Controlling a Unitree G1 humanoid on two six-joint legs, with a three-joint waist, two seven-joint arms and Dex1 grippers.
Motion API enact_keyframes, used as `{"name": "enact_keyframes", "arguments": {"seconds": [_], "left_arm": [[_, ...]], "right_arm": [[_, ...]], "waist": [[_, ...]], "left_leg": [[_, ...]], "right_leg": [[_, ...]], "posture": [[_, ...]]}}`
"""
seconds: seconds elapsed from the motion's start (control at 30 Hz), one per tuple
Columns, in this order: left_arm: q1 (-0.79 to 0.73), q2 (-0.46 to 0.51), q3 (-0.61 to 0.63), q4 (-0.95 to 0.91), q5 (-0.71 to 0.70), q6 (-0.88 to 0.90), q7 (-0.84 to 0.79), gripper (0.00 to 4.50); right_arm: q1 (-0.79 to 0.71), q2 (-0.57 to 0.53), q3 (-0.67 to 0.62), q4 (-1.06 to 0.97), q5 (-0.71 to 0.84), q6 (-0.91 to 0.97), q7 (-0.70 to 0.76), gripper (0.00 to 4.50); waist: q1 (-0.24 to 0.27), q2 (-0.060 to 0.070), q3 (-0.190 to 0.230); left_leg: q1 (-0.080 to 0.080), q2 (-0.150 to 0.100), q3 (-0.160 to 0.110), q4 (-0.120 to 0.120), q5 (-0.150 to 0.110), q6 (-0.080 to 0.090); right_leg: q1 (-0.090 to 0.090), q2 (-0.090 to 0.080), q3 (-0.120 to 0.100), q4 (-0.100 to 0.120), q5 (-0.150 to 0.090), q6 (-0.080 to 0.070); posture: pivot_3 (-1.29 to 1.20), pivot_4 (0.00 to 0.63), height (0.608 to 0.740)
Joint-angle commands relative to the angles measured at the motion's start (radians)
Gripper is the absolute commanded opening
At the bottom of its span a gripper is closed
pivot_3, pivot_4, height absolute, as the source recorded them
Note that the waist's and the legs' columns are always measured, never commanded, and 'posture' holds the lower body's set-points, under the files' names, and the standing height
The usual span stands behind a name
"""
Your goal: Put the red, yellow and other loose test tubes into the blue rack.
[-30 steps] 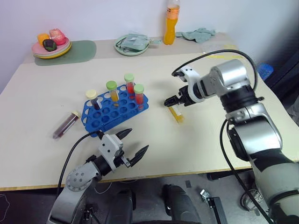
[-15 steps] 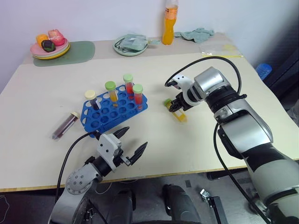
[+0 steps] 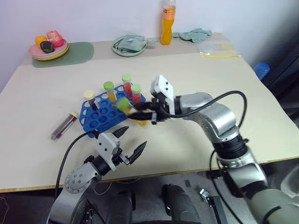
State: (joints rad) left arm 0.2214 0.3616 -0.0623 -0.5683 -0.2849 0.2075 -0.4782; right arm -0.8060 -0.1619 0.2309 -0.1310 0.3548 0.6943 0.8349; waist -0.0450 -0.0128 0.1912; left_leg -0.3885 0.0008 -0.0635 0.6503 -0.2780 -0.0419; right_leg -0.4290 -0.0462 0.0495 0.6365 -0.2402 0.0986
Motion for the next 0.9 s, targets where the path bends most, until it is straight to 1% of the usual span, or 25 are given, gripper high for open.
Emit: {"name": "enact_keyframes", "arguments": {"seconds": [0.03,0.1,0.2,0.33,0.47,0.6,0.9], "left_arm": [[0.007,-0.015,0.096,-0.022,0.028,-0.045,0.071,4.50],[0.028,-0.036,0.167,-0.020,0.025,-0.055,0.119,4.50],[0.048,-0.036,0.230,-0.007,0.020,-0.068,0.132,4.50],[0.061,-0.025,0.269,0.001,0.020,-0.074,0.126,4.50],[0.064,-0.020,0.294,0.001,0.015,-0.069,0.127,4.50],[0.069,-0.022,0.286,-0.010,0.023,-0.056,0.129,4.50],[0.076,-0.030,0.276,0.008,0.025,-0.069,0.123,4.50]], "right_arm": [[0.014,0.127,-0.001,0.111,-0.091,-0.209,-0.178,0.76],[0.026,0.190,0.026,0.205,-0.152,-0.329,-0.243,0.76],[0.029,0.240,0.029,0.318,-0.196,-0.440,-0.300,0.76],[0.022,0.271,0.023,0.425,-0.222,-0.525,-0.326,0.76],[0.005,0.286,0.014,0.506,-0.232,-0.577,-0.335,0.76],[-0.015,0.302,0.004,0.584,-0.246,-0.630,-0.355,0.76],[-0.005,0.330,-0.002,0.677,-0.262,-0.740,-0.382,0.76]], "waist": [[0.000,0.000,0.000],[0.003,-0.001,-0.001],[0.004,-0.001,-0.001],[0.002,-0.001,-0.001],[0.000,-0.001,-0.001],[0.000,-0.001,-0.001],[0.000,0.000,-0.001]], "left_leg": [[0.000,0.000,0.000,0.000,0.000,0.000],[0.000,0.000,0.000,0.000,0.000,-0.001],[-0.001,-0.002,0.001,0.000,0.001,-0.002],[-0.001,-0.002,0.001,-0.001,0.001,-0.002],[-0.001,-0.002,0.001,-0.001,0.001,-0.002],[-0.001,-0.002,0.001,-0.001,0.001,-0.002],[0.000,-0.002,0.001,-0.001,0.001,-0.002]], "right_leg": [[0.000,0.000,0.000,0.000,0.000,0.000],[0.000,-0.001,0.000,0.000,0.000,0.000],[0.000,-0.003,0.000,-0.002,0.000,0.000],[0.000,-0.003,0.000,-0.002,0.000,0.000],[0.000,-0.003,0.000,-0.002,0.000,0.000],[0.000,-0.003,0.000,-0.001,0.000,0.000],[0.000,-0.003,0.000,-0.001,0.000,0.000]], "posture": [[0.00,0.150,0.740],[0.00,0.150,0.740],[0.00,0.150,0.740],[0.00,0.150,0.740],[0.00,0.150,0.740],[0.00,0.150,0.740],[0.00,0.150,0.740]]}}
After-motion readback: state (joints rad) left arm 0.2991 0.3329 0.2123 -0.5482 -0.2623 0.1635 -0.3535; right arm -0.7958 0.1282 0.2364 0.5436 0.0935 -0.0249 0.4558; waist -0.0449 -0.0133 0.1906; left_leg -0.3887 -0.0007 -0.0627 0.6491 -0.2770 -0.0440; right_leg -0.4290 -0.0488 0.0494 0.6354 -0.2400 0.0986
